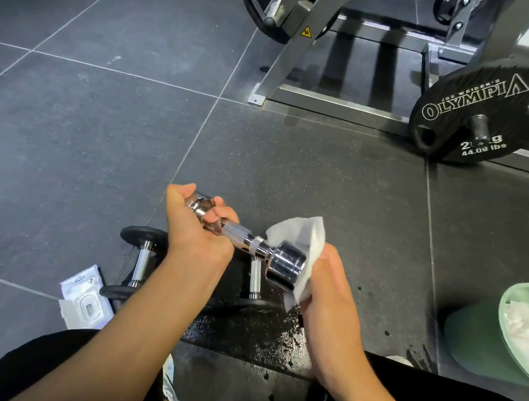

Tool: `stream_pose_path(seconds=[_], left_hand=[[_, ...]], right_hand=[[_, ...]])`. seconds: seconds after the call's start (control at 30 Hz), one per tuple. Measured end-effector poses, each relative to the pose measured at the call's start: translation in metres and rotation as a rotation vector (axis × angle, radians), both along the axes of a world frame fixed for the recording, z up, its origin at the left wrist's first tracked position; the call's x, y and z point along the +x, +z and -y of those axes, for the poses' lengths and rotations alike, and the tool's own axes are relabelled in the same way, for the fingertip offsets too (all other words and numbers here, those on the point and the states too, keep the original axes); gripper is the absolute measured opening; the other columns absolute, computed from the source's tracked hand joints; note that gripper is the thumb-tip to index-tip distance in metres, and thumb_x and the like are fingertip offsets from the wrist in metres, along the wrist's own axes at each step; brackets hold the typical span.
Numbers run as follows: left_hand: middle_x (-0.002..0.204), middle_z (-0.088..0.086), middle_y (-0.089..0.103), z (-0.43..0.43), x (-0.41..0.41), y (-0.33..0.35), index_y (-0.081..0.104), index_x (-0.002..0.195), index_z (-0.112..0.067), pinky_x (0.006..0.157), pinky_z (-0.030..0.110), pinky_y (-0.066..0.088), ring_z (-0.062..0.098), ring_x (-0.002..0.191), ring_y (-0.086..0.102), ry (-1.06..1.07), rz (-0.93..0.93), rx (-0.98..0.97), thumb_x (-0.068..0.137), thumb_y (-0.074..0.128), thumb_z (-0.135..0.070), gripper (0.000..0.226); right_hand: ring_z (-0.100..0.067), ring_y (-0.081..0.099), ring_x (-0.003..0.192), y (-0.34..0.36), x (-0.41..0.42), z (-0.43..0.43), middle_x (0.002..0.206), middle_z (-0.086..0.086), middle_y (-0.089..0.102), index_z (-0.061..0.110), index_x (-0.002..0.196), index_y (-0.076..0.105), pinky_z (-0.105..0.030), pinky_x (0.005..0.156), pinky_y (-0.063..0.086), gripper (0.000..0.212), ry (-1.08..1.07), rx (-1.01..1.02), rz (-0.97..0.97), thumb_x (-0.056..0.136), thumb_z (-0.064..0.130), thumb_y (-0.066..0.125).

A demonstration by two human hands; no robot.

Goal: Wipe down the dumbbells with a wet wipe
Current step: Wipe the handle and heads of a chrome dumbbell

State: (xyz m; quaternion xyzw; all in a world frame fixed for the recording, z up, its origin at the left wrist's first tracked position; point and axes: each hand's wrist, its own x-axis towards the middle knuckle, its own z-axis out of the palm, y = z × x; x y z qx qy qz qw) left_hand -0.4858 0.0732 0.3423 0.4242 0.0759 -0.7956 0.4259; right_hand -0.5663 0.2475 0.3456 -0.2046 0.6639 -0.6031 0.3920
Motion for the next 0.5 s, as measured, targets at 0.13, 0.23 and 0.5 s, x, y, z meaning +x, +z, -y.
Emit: stream_pose_path(seconds=[0.13, 0.23, 0.5], left_hand=[[0.069, 0.004, 0.054, -0.008, -0.004, 0.003, 0.048, 0.081, -0.014, 0.041, 0.016, 0.04, 0.006, 0.036, 0.035, -0.089, 0.056, -0.083, 0.089, 0.064, -0.026, 0.022], [0.068, 0.004, 0.053, -0.016, -0.009, 0.008, 0.046, 0.076, -0.016, 0.04, 0.018, 0.037, 0.008, 0.038, 0.033, -0.186, 0.148, -0.174, 0.089, 0.063, -0.022, 0.022], [0.076, 0.008, 0.061, -0.043, -0.016, 0.016, 0.06, 0.08, -0.008, 0.065, 0.029, 0.06, 0.016, 0.056, 0.062, -0.423, 0.216, -0.344, 0.09, 0.068, -0.017, 0.015]], right_hand=[[-0.003, 0.057, 0.096, 0.003, -0.016, 0.0, 0.101, 0.013, 0.064, 0.025, 0.117, 0.063, -0.018, 0.086, 0.042, 0.032, 0.406, 0.087, -0.821, 0.108, 0.04, 0.036], [-0.016, 0.06, 0.098, 0.006, -0.019, 0.005, 0.106, 0.007, 0.067, 0.027, 0.123, 0.057, -0.032, 0.084, 0.044, 0.032, 0.635, 0.268, -0.936, 0.108, 0.045, 0.035], [-0.019, 0.07, 0.077, -0.003, -0.017, 0.012, 0.085, -0.001, 0.074, 0.034, 0.106, 0.059, -0.049, 0.077, 0.057, 0.033, 0.537, 0.27, -0.507, 0.102, 0.062, 0.041]])
